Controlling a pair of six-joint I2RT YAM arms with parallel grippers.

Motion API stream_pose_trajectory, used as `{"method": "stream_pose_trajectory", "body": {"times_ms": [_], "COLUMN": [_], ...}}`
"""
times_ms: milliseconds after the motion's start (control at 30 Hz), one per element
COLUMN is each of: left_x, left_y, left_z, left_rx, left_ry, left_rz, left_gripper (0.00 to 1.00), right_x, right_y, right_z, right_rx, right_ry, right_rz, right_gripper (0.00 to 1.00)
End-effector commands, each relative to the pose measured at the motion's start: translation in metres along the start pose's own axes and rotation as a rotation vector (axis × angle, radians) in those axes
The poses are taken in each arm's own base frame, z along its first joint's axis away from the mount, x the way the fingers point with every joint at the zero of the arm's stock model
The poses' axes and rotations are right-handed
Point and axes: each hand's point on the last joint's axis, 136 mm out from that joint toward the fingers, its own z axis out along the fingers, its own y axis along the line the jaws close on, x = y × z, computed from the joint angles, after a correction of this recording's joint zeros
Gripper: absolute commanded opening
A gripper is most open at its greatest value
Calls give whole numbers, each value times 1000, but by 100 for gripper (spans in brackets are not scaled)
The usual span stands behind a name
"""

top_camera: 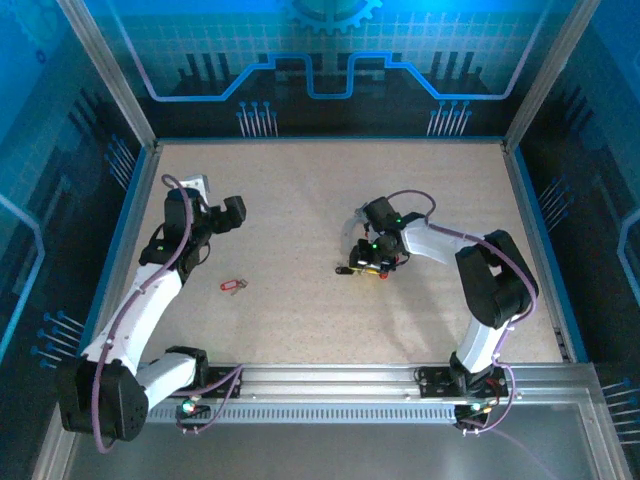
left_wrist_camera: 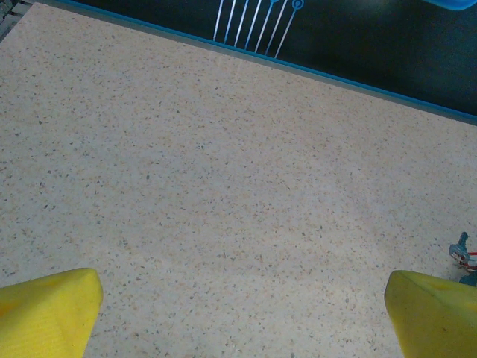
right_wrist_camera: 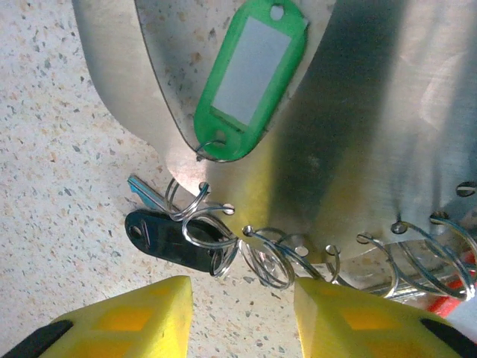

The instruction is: Put the keys on the keyring

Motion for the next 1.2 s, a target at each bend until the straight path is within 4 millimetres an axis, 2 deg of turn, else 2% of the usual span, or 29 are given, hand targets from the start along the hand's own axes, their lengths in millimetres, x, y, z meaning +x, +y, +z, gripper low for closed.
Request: {"method": "stream_pose_trajectory", "body": {"times_ms": [0, 100, 200, 333, 433, 567, 700, 833, 1167], "left_x": [0, 1, 0, 0, 0, -1, 0, -1, -2], "left_y": [-1, -2, -1, -1, -1, -2, -2, -1, -2], "left_z": [1, 2, 1, 0, 0, 0, 0, -2, -1], "left_rx": [10, 13, 9, 9, 12, 15, 15, 11, 16], "left_ry": [-7, -3, -7, -10, -9, -10, -8, -14, -15], "left_rz": [-7, -7, -5, -6, -7, -7, -7, -7, -7], "left_gripper": [99, 99, 99, 99, 99, 99, 99, 99, 99], "right_x": [7, 4, 3, 4, 2, 1, -4, -7, -12], "right_y": [-16, -16, -16, -12, -9, -9, -9, -7, -5], "right_z": [9, 12, 11, 10, 8, 9, 12, 9, 2], "right_rx": [22, 16, 13, -14, -38, -40, -42, -49, -67], "right_ry": [19, 14, 8, -6, -25, -38, -50, -69, -134], "right_rz": [5, -3, -5, -13, -21, -22, -25, -32, -46], "right_gripper": [41, 36, 37, 47, 47, 43, 31, 26, 20]}}
